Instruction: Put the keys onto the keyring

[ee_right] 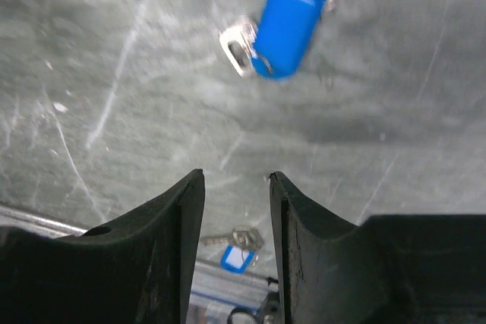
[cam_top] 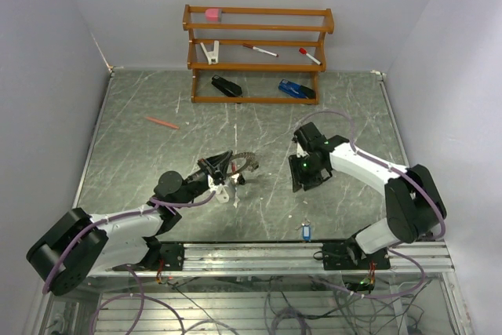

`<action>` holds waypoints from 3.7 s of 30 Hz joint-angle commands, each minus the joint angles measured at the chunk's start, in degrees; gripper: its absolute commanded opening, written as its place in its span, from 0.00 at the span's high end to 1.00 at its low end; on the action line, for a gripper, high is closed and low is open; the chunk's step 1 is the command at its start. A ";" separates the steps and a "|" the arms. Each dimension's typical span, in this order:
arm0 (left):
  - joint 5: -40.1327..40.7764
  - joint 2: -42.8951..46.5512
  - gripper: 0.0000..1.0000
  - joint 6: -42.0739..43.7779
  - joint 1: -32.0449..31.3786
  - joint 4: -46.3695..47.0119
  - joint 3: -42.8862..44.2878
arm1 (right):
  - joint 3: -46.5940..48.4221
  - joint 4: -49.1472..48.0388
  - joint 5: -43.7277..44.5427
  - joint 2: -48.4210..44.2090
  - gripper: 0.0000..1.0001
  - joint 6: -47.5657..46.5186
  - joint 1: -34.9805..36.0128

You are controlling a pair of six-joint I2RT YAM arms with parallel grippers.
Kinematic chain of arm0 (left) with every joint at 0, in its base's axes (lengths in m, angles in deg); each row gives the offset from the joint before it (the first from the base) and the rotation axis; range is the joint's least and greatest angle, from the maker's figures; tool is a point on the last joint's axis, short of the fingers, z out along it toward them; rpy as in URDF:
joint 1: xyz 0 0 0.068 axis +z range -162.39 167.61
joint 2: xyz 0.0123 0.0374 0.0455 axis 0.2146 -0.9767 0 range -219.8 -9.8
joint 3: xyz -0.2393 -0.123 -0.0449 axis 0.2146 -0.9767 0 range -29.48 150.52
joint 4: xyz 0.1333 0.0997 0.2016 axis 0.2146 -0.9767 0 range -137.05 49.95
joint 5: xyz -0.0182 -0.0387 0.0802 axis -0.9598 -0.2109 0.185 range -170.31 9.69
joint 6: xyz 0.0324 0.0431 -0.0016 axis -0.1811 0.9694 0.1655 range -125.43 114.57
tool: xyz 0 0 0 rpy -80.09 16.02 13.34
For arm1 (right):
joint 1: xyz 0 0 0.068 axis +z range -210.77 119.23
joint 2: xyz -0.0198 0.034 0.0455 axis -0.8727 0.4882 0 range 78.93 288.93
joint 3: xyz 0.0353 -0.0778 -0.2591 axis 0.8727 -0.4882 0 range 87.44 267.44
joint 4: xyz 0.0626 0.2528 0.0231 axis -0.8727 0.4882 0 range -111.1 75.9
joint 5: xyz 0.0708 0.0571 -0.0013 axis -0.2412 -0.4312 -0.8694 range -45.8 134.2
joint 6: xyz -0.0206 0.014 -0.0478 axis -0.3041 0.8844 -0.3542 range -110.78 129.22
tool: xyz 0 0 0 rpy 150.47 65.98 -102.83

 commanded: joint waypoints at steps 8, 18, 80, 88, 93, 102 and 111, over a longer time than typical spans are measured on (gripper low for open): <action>-0.94 1.17 0.93 -2.19 0.37 0.13 3.31 | -2.89 2.18 8.95 -6.98 0.64 13.48 -0.03; -0.23 2.10 0.93 -2.21 0.74 -1.66 3.77 | 4.23 -5.89 8.80 7.10 0.68 6.72 -0.20; -0.92 1.04 0.93 -8.38 1.37 -0.46 8.57 | 9.30 -5.37 -2.54 -10.02 1.00 -2.93 -0.15; -3.42 0.83 0.93 -9.54 1.40 3.13 7.95 | 17.37 -3.52 -20.16 -13.84 1.00 -5.53 0.26; -6.31 0.73 0.93 -10.85 1.42 5.72 8.01 | 21.60 -5.58 -23.76 -11.93 1.00 -3.39 2.33; -9.08 1.15 0.93 -14.71 1.40 10.57 7.84 | 21.95 -9.48 -27.23 -9.92 1.00 -0.23 5.92; -12.54 1.75 0.93 -15.79 1.33 12.05 8.14 | 24.90 -9.05 -25.17 -6.73 1.00 0.20 9.30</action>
